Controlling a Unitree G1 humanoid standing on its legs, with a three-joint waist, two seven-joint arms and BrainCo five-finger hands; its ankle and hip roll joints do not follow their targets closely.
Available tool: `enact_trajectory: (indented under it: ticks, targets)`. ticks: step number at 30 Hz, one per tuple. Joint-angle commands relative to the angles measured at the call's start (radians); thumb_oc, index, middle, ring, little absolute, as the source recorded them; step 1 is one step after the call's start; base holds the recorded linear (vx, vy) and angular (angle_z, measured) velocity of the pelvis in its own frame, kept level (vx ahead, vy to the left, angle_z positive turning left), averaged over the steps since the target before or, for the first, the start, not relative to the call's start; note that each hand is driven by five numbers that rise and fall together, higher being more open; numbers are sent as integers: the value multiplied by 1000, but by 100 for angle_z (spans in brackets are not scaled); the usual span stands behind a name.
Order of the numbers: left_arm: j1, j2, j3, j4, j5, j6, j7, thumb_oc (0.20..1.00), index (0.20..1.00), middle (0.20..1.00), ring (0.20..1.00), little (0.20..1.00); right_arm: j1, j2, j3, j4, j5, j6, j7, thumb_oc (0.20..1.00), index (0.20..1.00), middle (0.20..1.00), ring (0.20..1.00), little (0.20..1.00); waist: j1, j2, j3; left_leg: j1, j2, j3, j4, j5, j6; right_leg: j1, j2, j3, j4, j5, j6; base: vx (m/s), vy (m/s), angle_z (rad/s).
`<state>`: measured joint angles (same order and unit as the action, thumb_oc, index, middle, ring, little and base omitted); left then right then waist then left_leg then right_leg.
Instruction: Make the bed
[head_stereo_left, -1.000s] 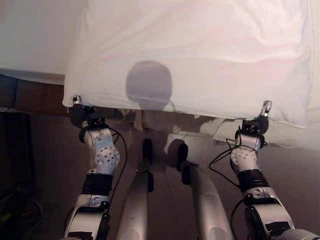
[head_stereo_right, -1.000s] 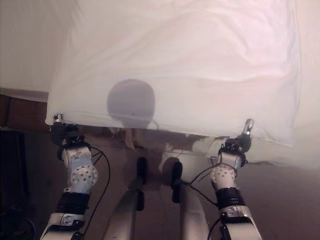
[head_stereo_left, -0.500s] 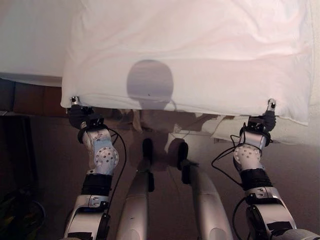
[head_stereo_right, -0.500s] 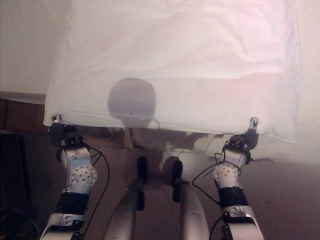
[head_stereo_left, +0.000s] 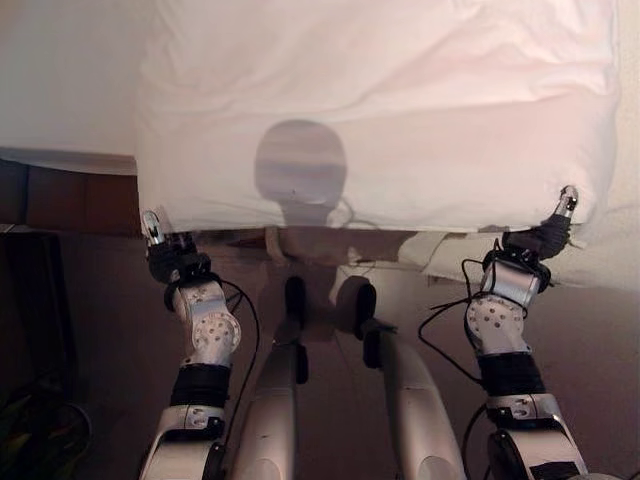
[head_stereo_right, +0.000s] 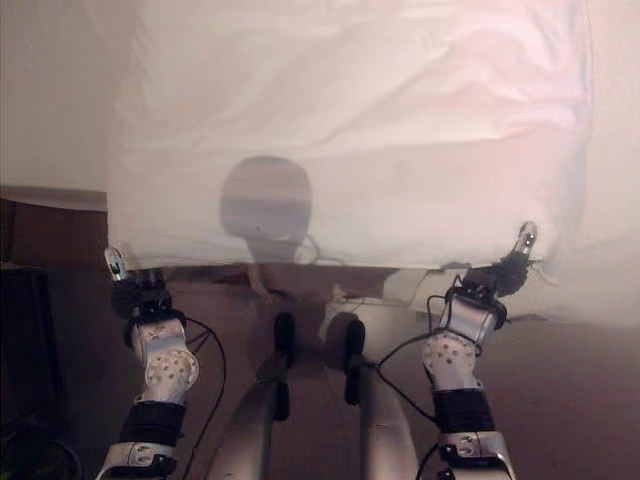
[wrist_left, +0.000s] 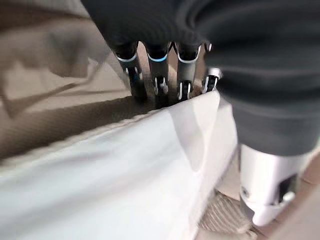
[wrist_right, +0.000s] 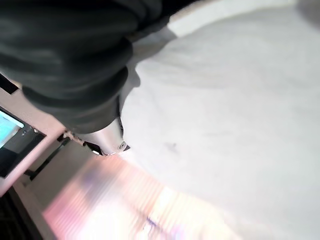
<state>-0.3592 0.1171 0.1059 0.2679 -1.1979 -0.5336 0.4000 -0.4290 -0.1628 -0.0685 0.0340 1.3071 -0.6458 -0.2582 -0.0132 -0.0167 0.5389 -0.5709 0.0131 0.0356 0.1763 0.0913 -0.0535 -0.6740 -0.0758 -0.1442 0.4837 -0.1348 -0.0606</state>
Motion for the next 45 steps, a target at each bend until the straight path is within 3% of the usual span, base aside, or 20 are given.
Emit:
enact_trajectory:
  ticks: [1,2,6,8,9,12,16,20,25,31,38,45]
  targets:
    - [68,18,55,21,-9,-31,-39,1000,1000,1000,1000,1000,72,-4,9,-133,-91,-68,72,200,200,200,200,200,-38,16,-108,-28,-40,31,82,-148,42,44,-42,38,-176,83,173,0,0,0]
    - [143,9,-14,-1,7,26,-87,1000,1000,1000,1000,1000,73,-18,32,-184,-116,-55,85,200,200,200,200,200,-38,14,-92,-24,-40,32,77,-145,43,52,-41,37,-183,85,173,0,0,0]
    - [201,25,-73,-28,27,77,-122,1000,1000,1000,1000,1000,77,-24,55,-224,-123,-44,103,200,200,200,200,200,-34,18,-85,-17,-40,33,72,-141,45,59,-40,37,-188,88,173,0,0,0]
    - [311,71,-204,-100,12,180,-233,1000,1000,1000,1000,1000,65,-39,102,-271,-129,-23,127,200,200,200,200,200,-32,22,-66,-6,-41,34,79,-144,50,72,-38,40,-187,87,174,0,0,0]
    - [311,71,-204,-100,11,180,-233,1000,1000,1000,1000,1000,65,-39,102,-271,-129,-23,128,200,200,200,200,200,-31,21,-68,-9,-42,35,77,-140,50,68,-38,41,-189,91,173,0,0,0]
    - [374,113,-312,-147,-11,262,-319,1000,1000,1000,1000,1000,57,-45,139,-281,-110,-13,149,200,200,200,200,200,-31,22,-56,1,-42,36,77,-144,51,76,-38,45,-189,90,174,0,0,0]
    - [388,147,-388,-184,-35,306,-369,1000,1000,1000,1000,1000,54,-46,172,-286,-91,-5,165,200,200,200,200,200,-34,19,-52,7,-43,41,79,-145,51,79,-37,47,-189,93,175,-2,2,-3]
    - [376,190,-486,-171,-48,394,-455,1000,1000,1000,1000,1000,51,-47,208,-274,-39,0,201,200,200,200,200,200,-38,11,-49,14,-41,46,80,-146,49,84,-34,55,-190,95,178,-6,-4,-7]
    - [311,196,-576,-153,-66,449,-519,1000,1000,1000,1000,1000,49,-34,233,-265,14,7,236,200,200,200,200,200,-44,2,-49,19,-39,46,85,-149,49,87,-32,57,-184,93,177,0,0,0]
    - [203,158,-626,-132,-63,441,-539,1000,1000,1000,1000,1000,45,-19,253,-248,25,13,241,200,200,200,200,200,-55,-9,-56,22,-36,48,84,-149,48,87,-30,59,-184,93,177,0,0,0]
    - [12,18,-679,-49,-116,398,-489,1000,1000,1000,1000,1000,29,9,288,-229,29,8,235,200,200,200,200,200,-79,-34,-73,18,-31,53,86,-152,49,81,-29,65,-182,95,175,0,0,0]
    - [-96,-88,-660,-9,-188,343,-462,1000,1000,1000,1000,1000,16,34,310,-224,36,-1,235,200,200,200,200,200,-93,-44,-78,15,-27,57,90,-154,48,75,-26,73,-178,96,174,3,-5,-3]
